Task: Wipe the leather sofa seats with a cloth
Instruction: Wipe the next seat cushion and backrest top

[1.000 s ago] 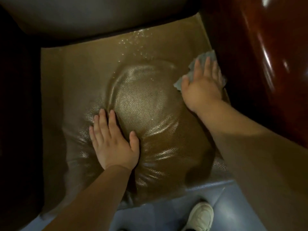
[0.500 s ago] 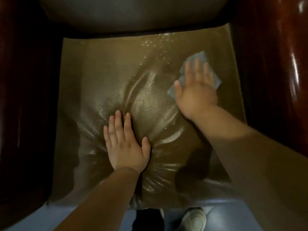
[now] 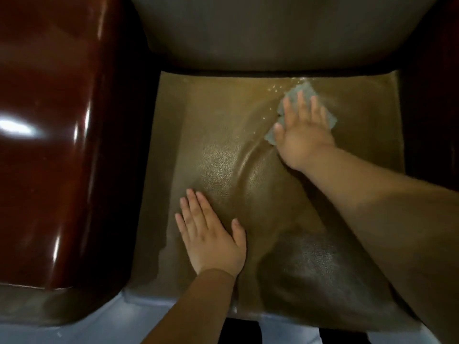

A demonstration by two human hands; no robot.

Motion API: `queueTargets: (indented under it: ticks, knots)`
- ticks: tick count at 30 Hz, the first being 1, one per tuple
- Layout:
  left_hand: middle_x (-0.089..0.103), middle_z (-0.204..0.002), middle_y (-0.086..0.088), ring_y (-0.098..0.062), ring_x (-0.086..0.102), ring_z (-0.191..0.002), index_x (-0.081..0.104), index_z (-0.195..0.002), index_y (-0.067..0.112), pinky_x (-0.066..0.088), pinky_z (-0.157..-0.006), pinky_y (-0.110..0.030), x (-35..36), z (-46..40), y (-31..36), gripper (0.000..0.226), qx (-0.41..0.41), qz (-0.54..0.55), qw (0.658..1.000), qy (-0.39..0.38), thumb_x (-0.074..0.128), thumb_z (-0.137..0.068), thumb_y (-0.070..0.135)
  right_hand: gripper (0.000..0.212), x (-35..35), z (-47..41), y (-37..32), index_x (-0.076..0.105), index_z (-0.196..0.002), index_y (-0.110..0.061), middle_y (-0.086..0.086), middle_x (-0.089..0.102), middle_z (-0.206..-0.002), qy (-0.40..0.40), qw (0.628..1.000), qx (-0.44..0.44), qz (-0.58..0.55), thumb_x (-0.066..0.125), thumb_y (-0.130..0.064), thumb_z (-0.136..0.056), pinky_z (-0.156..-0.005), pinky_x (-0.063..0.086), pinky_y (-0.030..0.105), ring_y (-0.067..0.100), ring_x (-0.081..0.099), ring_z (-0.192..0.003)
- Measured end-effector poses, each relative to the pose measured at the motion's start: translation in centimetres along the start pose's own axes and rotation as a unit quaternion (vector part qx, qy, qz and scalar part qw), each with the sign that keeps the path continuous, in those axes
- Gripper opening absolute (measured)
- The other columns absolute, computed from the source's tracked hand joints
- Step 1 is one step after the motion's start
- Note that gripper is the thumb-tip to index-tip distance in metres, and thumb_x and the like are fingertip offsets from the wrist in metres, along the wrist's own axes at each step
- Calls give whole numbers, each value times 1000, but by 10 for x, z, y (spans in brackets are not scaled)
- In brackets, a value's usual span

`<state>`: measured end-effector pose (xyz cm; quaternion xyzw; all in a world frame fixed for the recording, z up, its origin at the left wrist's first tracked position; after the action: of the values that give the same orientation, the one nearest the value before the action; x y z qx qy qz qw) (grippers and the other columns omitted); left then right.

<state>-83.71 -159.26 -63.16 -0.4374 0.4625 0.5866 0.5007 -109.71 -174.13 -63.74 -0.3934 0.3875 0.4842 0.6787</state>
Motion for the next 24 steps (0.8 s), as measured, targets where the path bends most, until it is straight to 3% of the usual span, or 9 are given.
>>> queueTargets:
  ticks: [3, 6, 9, 10, 12, 14, 16, 21, 24]
  knots:
    - [10, -173, -23, -38, 7, -162, 17, -164, -4, 9, -130, -56, 4, -2, 4, 94, 7, -1, 1000, 23, 40, -90, 49, 67, 28, 79, -69, 21, -165, -17, 14, 16, -172, 78, 979, -187, 25, 20, -43, -103, -128, 14, 54, 38, 12, -158]
    - [12, -173, -24, -39, 9, -161, 20, -163, -4, 11, -129, -58, 5, -1, 4, 91, 10, 3, 999, 34, 39, -92, 48, 63, 62, 176, -85, 31, -163, -24, 6, 17, -173, -3, 947, -321, 30, 38, -43, -103, -128, 16, 50, 30, 11, -160]
    - [13, -173, -23, -39, 9, -161, 21, -165, 1, 13, -129, -60, 7, -2, 3, 91, 6, -5, 999, 34, 41, -90, 48, 65, 55, 142, -81, 28, -164, -26, 4, 13, -174, -26, 909, -411, 62, 41, -47, -104, -128, 18, 52, 28, 6, -161]
    - [14, -173, -23, -40, 10, -161, 24, -165, 4, 13, -129, -60, 8, -2, 3, 91, 6, -3, 999, 38, 43, -88, 48, 65, 47, 109, -83, 29, -164, -24, 7, 16, -173, 4, 905, -419, 80, 38, -49, -104, -127, 19, 54, 31, 10, -160]
    - [16, -172, -24, -42, 12, -160, 27, -165, 11, 12, -129, -60, 8, -2, 4, 89, 11, 3, 999, 47, 45, -87, 48, 66, 17, 26, -82, 27, -164, -22, 11, 17, -172, 36, 938, -339, 69, 31, -51, -105, -127, 16, 55, 38, 14, -158]
    - [14, -172, -23, -42, 11, -160, 27, -166, 17, 10, -129, -59, 8, -2, 4, 86, 12, 1, 999, 42, 45, -88, 48, 66, -4, -34, -78, 13, -166, -28, 6, 3, -174, 2, 979, -204, 17, 24, -53, -107, -129, 6, 50, 34, 1, -160]
    - [13, -173, -22, -41, 10, -161, 25, -167, 20, 10, -129, -58, 5, -1, 3, 85, 9, -7, 999, 30, 44, -89, 49, 65, 0, -28, -87, 5, -167, -29, 5, -3, -175, 9, 988, -155, 16, 21, -50, -108, -130, 1, 49, 31, -5, -160]
    - [17, -172, -19, -39, 17, -159, 34, -164, 20, 17, -127, -61, -11, -2, 5, 80, -4, 0, 1000, -19, 42, -92, 53, 64, 38, 137, -52, 13, -166, -30, 2, 0, -175, -9, 945, -321, 55, 29, -49, -107, -128, 7, 49, 26, -7, -161]
    - [28, -165, -14, -35, 24, -155, 48, -154, 21, 17, -127, -62, -37, -26, 24, 72, -17, 67, 998, 2, 45, -91, 57, 63, 28, 97, 6, 24, -165, -26, 5, 16, -173, 8, 941, -327, 82, 31, -50, -107, -126, 17, 52, 30, 9, -160]
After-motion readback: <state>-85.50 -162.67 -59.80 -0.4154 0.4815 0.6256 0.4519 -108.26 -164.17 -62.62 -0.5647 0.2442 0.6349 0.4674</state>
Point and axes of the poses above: each hand's wrist, its own z-axis away from the middle knuckle, its own x-axis out of the palm, y = z × x, the point moved 9 cm from there along -z, towards the middle knuckle
